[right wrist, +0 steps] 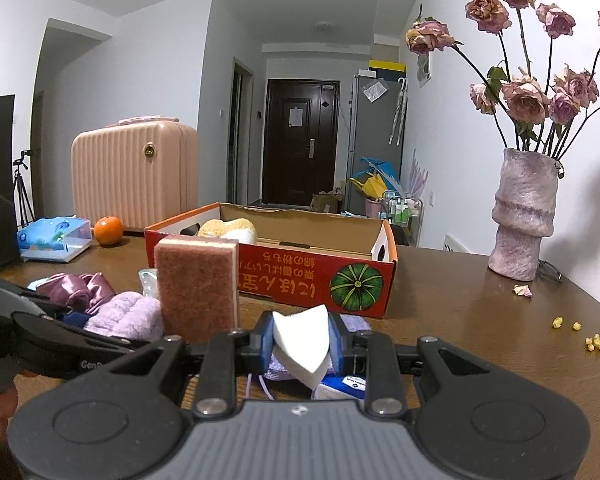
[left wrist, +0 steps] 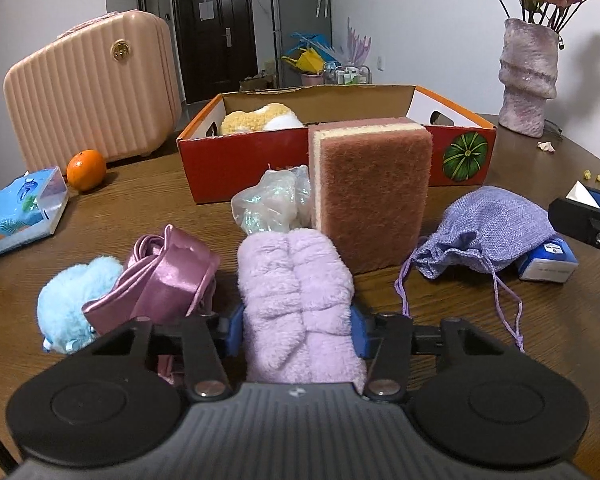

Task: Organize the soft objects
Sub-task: 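Lift the wedge sponge with the right tool while the left tool grasps the lilac fluffy towel, then carry the lilac towel in the left tool and wedge sponge in the right tool over the box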

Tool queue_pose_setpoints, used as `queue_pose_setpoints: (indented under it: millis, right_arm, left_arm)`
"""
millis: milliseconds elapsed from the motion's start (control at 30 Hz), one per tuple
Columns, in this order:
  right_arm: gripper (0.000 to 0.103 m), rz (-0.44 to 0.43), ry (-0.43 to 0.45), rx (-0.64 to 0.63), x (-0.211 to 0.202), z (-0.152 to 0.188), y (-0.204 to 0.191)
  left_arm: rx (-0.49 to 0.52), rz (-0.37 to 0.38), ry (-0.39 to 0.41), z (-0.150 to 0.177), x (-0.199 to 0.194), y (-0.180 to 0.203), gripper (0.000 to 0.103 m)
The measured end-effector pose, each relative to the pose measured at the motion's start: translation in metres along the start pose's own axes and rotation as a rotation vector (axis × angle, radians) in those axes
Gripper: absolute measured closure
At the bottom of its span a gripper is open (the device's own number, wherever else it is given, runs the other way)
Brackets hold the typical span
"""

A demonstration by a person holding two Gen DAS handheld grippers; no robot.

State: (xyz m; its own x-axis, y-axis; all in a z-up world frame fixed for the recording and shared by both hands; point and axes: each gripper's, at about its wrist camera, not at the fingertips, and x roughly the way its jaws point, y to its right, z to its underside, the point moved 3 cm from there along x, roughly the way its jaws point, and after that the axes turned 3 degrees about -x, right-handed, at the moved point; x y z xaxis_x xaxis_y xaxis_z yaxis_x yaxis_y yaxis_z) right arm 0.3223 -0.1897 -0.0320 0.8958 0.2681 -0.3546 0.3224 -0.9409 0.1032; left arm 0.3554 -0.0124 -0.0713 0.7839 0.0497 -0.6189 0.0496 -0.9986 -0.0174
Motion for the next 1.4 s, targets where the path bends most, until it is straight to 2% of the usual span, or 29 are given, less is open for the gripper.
queue_pose_setpoints:
  millis: [233, 333, 1067, 1400]
  right_arm:
    - [0.076, -0.002, 0.014, -0.007, -0.001, 0.002, -0.002]
    - [0.076, 0.002, 0.022, -0.010, -0.002, 0.002, -0.002]
    - [0.076, -0.003, 0.093, 0.002, -0.023, -0.003, -0.009]
    - [0.076, 0.011, 0.129, 0.017, -0.029, -0.014, -0.011]
  left_arm:
    - [-0.015, 0.017, 0.031, -0.001, -0.009, -0.004, 0.067]
    - [-0.017, 0.020, 0.054, -0.002, -0.017, -0.005, 0.069]
    - [-0.049, 0.104, 0.278, -0.004, -0.102, -0.008, 0.070]
    - [-0.048, 0.109, 0.334, -0.018, -0.118, -0.010, 0.070]
